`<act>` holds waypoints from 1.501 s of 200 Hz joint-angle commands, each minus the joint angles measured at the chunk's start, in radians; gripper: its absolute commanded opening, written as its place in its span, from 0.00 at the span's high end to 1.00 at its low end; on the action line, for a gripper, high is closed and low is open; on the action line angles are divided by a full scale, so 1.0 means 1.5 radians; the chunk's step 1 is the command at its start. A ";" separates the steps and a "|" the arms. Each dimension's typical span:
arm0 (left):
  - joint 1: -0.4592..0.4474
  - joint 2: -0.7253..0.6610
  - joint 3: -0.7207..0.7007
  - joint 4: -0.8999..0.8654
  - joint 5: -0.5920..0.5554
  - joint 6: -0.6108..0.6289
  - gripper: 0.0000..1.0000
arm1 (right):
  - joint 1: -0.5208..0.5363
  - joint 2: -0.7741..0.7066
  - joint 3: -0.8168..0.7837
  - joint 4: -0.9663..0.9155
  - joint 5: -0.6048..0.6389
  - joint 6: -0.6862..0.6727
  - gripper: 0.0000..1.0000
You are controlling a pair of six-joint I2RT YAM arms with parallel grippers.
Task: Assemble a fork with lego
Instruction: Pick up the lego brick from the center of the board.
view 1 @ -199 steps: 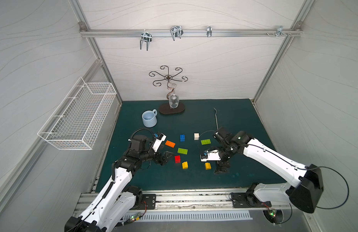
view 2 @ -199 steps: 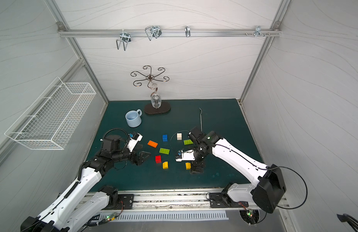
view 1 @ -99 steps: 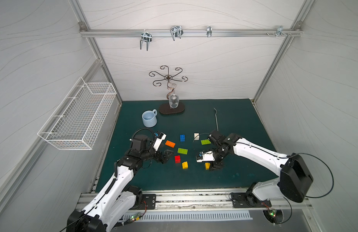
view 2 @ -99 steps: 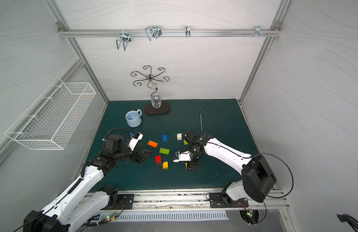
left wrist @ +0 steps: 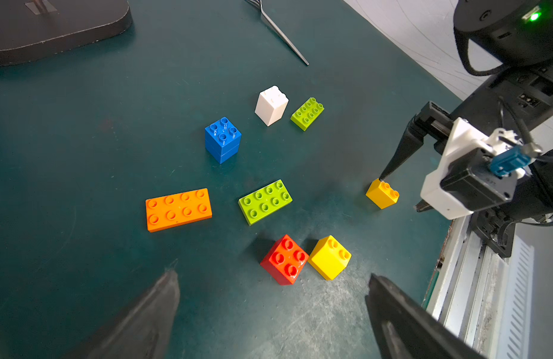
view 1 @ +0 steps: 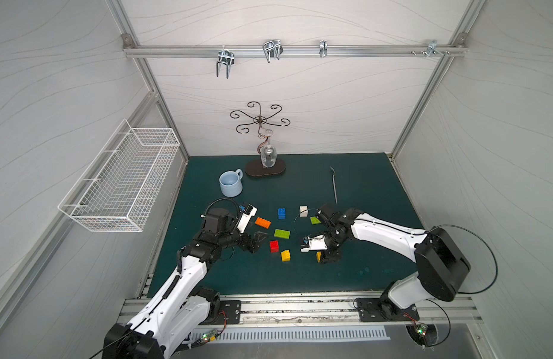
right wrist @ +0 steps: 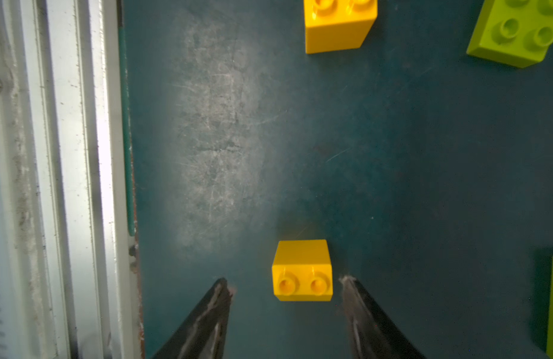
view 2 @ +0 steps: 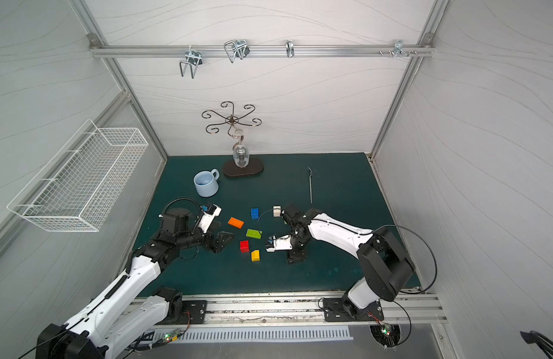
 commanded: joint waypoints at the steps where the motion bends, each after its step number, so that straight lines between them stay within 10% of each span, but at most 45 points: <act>1: -0.004 0.002 -0.001 0.032 -0.004 0.003 0.00 | 0.007 0.011 -0.012 0.018 0.014 -0.013 0.39; 159: -0.015 0.009 -0.004 0.037 -0.010 0.003 0.00 | 0.018 0.025 -0.044 0.075 0.060 -0.029 0.58; 213: -0.017 0.020 -0.001 0.039 -0.010 0.003 0.00 | 0.014 0.025 -0.034 0.064 0.054 -0.036 1.00; 300: -0.017 0.036 0.020 0.045 -0.008 0.003 0.00 | -0.065 0.056 0.126 0.022 0.035 -0.076 1.00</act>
